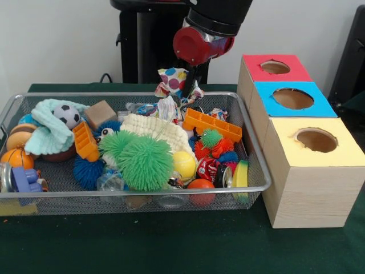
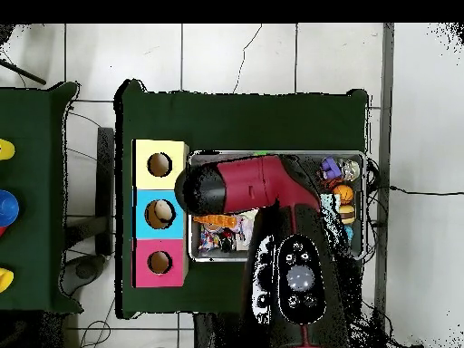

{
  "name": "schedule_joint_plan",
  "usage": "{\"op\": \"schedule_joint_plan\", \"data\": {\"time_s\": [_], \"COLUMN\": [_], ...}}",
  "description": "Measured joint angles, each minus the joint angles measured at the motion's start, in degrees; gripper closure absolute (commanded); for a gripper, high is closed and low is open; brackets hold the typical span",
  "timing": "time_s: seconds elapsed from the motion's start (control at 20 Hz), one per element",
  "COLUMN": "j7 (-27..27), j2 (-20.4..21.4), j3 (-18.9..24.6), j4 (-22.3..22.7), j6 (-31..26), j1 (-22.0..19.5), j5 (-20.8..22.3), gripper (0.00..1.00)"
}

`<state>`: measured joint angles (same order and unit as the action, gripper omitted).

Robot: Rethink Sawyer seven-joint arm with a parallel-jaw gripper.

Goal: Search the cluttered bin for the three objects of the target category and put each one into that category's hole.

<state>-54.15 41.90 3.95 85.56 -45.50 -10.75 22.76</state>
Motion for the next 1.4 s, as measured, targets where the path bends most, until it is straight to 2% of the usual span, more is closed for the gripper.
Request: {"op": "schedule_joint_plan", "data": {"time_s": [0.25,0.45,0.75,1.35,1.4], "j7": [0.0,0.0,0.0,0.0,0.0], "j2": [0.04,0.06,0.06,-0.04,-0.11], "j3": [-0.03,-0.12,-0.16,-0.24,-0.3], "j4": [2.61,3.56,5.19,5.46,5.46], "j6": [4.44,5.81,5.9,5.9,5.9], "j1": [-1.87,-2.61,-2.84,-3.07,-3.07], "j5": [-2.55,-3.17,-3.28,-3.29,-3.29], "gripper": [1.0,1.0,1.0,1.0,0.0]}}
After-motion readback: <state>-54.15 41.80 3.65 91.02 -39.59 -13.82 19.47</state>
